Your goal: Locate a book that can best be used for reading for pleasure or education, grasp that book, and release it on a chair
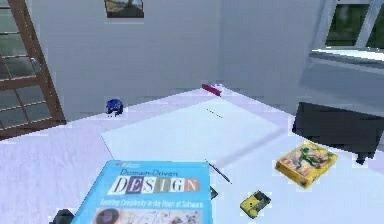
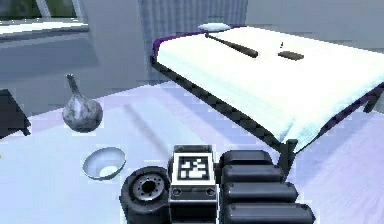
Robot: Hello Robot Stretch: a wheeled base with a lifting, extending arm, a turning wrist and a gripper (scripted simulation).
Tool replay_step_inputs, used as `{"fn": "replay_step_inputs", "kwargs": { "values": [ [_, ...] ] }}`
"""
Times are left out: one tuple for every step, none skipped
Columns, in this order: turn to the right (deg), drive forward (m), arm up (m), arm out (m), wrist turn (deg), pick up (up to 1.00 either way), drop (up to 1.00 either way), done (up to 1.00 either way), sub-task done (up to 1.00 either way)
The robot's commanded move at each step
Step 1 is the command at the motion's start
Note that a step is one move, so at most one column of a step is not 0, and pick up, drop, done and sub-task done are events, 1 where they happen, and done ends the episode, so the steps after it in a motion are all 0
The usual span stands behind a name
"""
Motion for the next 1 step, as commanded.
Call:
{"fn": "replay_step_inputs", "kwargs": {
  "values": [
    [0.0, 0.0, 0.0, 0.0, 39.0, 0.0, 0.0, 0.0, 0.0]
  ]
}}
